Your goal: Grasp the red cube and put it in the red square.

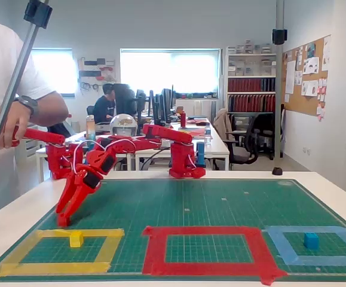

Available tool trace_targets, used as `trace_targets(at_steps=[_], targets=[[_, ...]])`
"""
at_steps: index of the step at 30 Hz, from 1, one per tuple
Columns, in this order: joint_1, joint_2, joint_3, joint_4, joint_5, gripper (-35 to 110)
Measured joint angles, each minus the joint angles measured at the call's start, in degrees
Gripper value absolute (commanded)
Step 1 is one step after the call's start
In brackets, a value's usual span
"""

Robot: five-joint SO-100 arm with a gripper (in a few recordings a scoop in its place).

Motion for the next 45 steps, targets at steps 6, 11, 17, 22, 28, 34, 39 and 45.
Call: trace_targets(at_steps=[6,11,17,22,28,34,39,45], targets=[[0.00,0.00,0.18,0.00,0.00,20],[0.00,-0.70,0.18,0.00,0.00,20],[0.00,-0.79,0.88,0.00,0.00,20],[0.00,-0.97,0.88,0.00,-0.09,20],[0.00,-0.97,0.88,0.00,-0.79,20],[0.00,-0.97,0.88,0.00,-0.79,19],[0.00,-0.97,0.88,0.00,-0.79,18],[0.00,-0.97,0.88,0.00,-1.67,15]])
